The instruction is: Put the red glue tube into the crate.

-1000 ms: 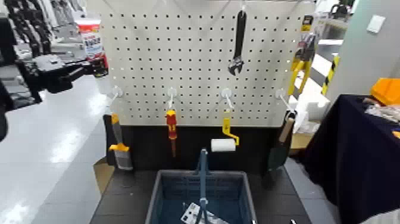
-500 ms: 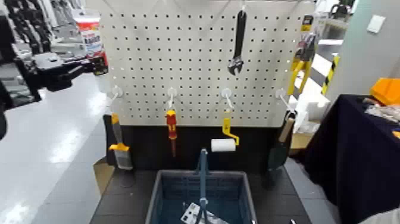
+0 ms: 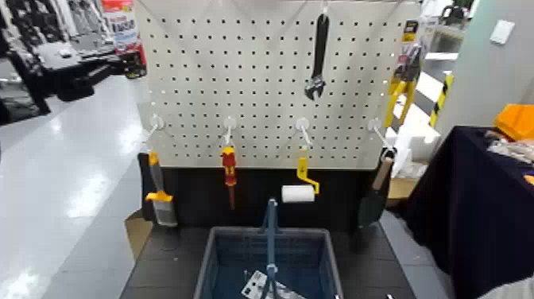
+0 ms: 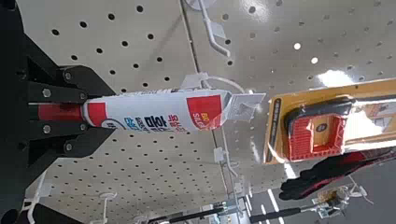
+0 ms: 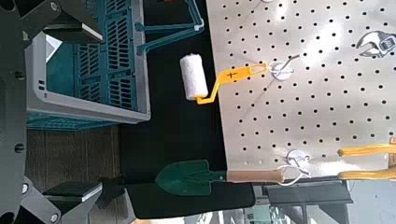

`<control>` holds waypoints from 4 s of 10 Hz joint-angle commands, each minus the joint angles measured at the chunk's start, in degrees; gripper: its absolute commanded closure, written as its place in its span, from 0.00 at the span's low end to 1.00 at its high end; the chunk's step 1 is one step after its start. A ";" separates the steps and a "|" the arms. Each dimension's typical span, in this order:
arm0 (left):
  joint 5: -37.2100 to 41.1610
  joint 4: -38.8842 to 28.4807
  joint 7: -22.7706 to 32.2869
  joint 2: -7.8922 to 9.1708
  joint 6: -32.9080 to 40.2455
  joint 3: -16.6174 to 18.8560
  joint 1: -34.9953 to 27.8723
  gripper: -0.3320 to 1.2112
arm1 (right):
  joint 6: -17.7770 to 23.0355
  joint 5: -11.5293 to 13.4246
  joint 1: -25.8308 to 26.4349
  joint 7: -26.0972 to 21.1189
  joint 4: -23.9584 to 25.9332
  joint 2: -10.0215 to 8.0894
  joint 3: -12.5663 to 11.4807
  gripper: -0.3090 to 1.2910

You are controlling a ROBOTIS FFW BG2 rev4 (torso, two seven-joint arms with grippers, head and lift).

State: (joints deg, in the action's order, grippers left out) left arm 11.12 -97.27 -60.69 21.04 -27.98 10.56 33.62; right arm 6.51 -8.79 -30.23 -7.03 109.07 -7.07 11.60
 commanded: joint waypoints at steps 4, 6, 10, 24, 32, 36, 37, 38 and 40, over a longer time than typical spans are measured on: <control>1.97 -1.87 0.31 -0.47 -0.93 -0.81 -0.75 0.90 | -0.18 0.00 0.09 -0.01 0.09 -0.05 0.09 0.31; 3.29 -1.51 0.48 -0.91 -1.02 -1.77 -1.19 0.90 | -0.18 -0.09 0.09 -0.01 0.09 -0.05 0.00 0.31; 7.77 -1.51 0.75 -3.28 -1.29 -4.23 -3.30 0.90 | -0.18 -0.44 0.00 -0.09 -0.09 -0.14 -0.08 0.31; 10.76 1.39 2.24 -11.28 -6.38 -11.27 -19.29 0.90 | -1.06 -0.53 0.26 -0.09 0.44 -0.58 0.53 0.31; 4.79 13.78 -1.01 -12.07 -5.24 -12.50 -21.23 0.90 | -1.24 -1.14 0.26 0.08 0.44 -0.76 0.27 0.31; 1.71 18.44 -1.10 -12.25 -3.48 -13.11 -20.44 0.90 | -1.33 -1.23 0.26 0.35 0.26 -0.58 0.27 0.31; 1.36 19.32 -1.10 -12.25 -3.13 -13.29 -20.17 0.90 | -1.33 -1.23 0.26 0.43 0.26 -0.58 0.18 0.31; 0.66 20.02 -1.10 -12.16 -3.04 -13.46 -19.73 0.90 | -1.33 -1.32 0.26 0.52 0.26 -0.58 0.18 0.31; 0.13 21.25 -1.10 -12.25 -2.52 -14.17 -19.03 0.90 | -1.33 -1.32 0.35 0.61 0.26 -0.58 0.18 0.31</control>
State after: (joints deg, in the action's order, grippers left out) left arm 11.38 -76.34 -61.79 8.83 -30.61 -3.40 14.41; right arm 5.18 -10.12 -29.89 -6.41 109.33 -7.65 11.78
